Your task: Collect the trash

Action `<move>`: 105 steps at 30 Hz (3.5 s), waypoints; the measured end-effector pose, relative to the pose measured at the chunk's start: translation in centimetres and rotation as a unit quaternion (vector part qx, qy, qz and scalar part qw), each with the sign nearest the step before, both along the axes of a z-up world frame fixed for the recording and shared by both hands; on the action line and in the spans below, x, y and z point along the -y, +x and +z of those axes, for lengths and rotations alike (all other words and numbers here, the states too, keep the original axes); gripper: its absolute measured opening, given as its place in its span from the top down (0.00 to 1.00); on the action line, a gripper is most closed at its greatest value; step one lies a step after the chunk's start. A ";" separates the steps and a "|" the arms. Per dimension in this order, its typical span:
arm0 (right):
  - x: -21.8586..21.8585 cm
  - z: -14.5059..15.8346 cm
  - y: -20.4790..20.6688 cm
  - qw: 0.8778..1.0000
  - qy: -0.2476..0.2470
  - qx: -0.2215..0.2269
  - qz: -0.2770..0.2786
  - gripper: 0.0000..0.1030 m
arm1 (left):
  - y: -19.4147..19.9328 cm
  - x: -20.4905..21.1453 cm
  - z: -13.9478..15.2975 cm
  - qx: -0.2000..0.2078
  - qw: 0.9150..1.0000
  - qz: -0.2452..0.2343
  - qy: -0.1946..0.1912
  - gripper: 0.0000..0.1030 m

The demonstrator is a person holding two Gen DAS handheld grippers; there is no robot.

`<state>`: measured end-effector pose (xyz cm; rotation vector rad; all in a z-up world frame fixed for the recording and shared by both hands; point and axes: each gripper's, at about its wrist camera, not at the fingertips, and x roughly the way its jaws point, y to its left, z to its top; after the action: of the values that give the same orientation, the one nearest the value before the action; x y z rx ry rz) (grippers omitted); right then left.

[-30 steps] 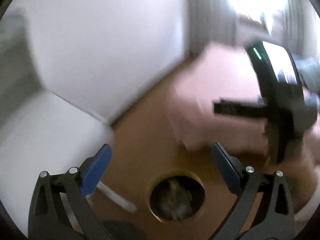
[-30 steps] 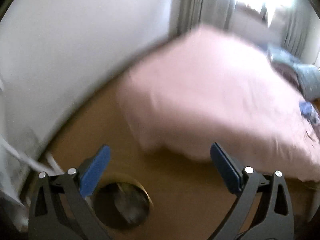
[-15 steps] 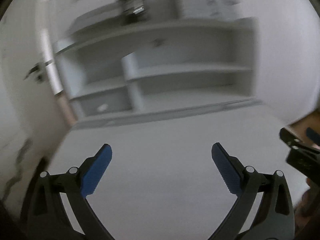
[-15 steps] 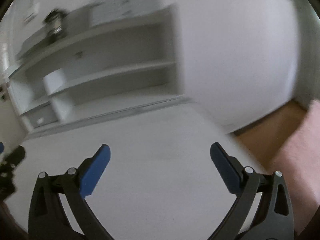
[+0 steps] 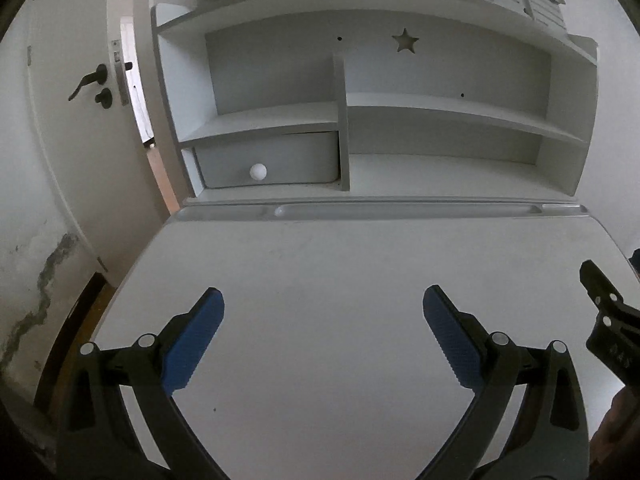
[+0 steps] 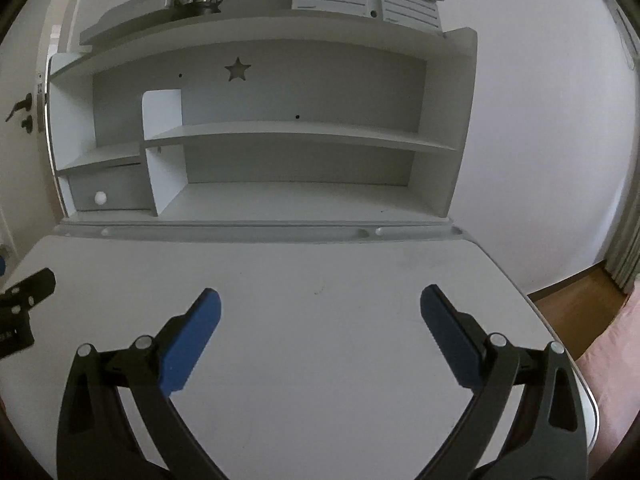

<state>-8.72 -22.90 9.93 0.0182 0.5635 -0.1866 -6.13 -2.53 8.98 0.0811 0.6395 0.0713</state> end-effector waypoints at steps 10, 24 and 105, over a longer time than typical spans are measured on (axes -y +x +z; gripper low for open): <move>1.9 0.1 -0.2 0.999 0.045 -0.002 -0.024 0.06 | 1.3 -0.2 -1.7 -0.009 1.000 -0.004 -0.003 0.06; 2.0 -0.4 0.4 0.998 0.042 -0.026 -0.027 0.06 | 1.1 0.5 -1.9 -0.007 1.000 -0.019 -0.009 0.06; 0.2 -3.1 3.9 0.985 0.049 -0.166 0.000 0.06 | 4.5 0.0 -5.4 -0.129 0.990 -0.049 0.005 0.06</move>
<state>-4.79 -23.07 6.86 0.0845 0.9052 -0.1624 -1.62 -2.55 3.61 0.1326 0.8927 -0.0323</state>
